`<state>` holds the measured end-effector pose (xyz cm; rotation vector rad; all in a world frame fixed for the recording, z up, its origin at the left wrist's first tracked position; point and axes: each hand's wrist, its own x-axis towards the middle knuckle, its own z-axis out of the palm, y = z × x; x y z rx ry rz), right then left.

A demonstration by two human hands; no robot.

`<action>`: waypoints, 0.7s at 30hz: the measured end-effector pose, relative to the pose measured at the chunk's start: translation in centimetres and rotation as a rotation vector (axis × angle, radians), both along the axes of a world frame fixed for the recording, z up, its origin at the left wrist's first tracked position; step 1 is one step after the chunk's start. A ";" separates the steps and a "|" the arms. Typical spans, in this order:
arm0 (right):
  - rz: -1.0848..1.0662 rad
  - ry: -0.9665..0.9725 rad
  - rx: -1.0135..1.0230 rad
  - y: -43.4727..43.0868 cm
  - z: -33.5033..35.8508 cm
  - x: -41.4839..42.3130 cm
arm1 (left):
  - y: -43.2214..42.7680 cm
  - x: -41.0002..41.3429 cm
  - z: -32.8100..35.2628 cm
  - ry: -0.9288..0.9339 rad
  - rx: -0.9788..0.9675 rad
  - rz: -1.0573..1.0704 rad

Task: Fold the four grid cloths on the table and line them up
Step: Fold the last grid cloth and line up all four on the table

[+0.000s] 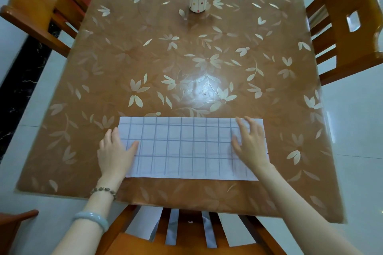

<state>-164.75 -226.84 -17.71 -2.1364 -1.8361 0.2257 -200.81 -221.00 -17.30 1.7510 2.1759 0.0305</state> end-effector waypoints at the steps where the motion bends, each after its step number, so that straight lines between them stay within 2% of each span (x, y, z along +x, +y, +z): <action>1: 0.042 0.058 0.042 0.7 0.5 -1.9 | 0.1 0.3 0.5 -0.016 0.000 0.047; 4: 0.188 0.197 -0.061 1.8 1.3 -6.8 | 0.3 0.5 1.0 -0.063 -0.011 0.152; 9: 0.147 0.173 -0.441 2.1 0.9 -8.8 | 0.9 0.4 1.3 -0.139 -0.068 0.275; 14: 0.153 0.227 -0.546 2.6 1.3 -8.5 | 1.2 0.1 1.0 -0.182 -0.136 0.280; 21: 0.180 0.230 -0.583 2.7 1.3 -8.3 | 1.4 -0.4 2.9 -0.666 -0.194 0.427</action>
